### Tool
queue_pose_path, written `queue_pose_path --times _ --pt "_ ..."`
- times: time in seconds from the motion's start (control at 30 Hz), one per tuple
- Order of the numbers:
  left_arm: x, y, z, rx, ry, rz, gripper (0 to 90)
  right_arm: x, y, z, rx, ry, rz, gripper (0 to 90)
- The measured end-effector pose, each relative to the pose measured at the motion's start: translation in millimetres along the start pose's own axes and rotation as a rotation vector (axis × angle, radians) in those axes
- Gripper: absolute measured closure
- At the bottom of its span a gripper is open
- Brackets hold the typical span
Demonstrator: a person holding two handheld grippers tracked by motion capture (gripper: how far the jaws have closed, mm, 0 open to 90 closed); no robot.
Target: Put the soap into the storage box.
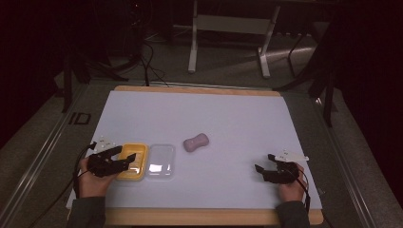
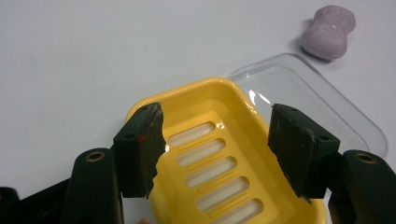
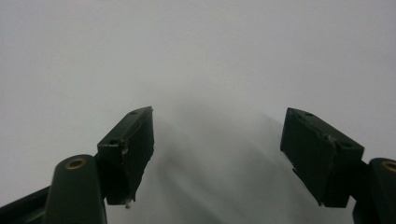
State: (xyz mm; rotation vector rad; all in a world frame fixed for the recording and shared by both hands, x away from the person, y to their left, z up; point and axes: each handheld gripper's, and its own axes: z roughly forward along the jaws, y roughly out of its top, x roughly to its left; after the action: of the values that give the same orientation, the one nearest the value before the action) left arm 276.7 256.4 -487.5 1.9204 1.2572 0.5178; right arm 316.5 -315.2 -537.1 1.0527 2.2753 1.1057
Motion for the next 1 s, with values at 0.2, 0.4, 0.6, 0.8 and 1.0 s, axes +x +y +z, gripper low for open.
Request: queue_pose_path --times 0.2,0.4,0.6,0.8,1.0 --pt "0.5 0.2 -0.8 -0.001 -0.001 -0.003 36.3 1.4 -0.2 0.0 -0.002 0.007 -0.013 25.5" --pt "-0.4 -1.0 0.0 -0.002 -0.008 -0.016 36.3 1.0 -0.3 -0.5 -0.004 0.002 -0.008 25.4" --pt "-4.6 -1.3 3.0 0.009 -0.015 -0.012 36.3 1.1 -0.3 -0.6 -0.005 0.002 -0.011 24.5" --pt "-9.5 2.1 5.6 0.029 -0.016 0.007 36.2 3.2 -0.1 0.1 0.001 -0.005 -0.026 24.5" --pt "-14.5 9.3 5.0 0.028 -0.023 0.031 36.3 3.3 -0.5 -0.8 -0.007 -0.008 -0.026 24.5"
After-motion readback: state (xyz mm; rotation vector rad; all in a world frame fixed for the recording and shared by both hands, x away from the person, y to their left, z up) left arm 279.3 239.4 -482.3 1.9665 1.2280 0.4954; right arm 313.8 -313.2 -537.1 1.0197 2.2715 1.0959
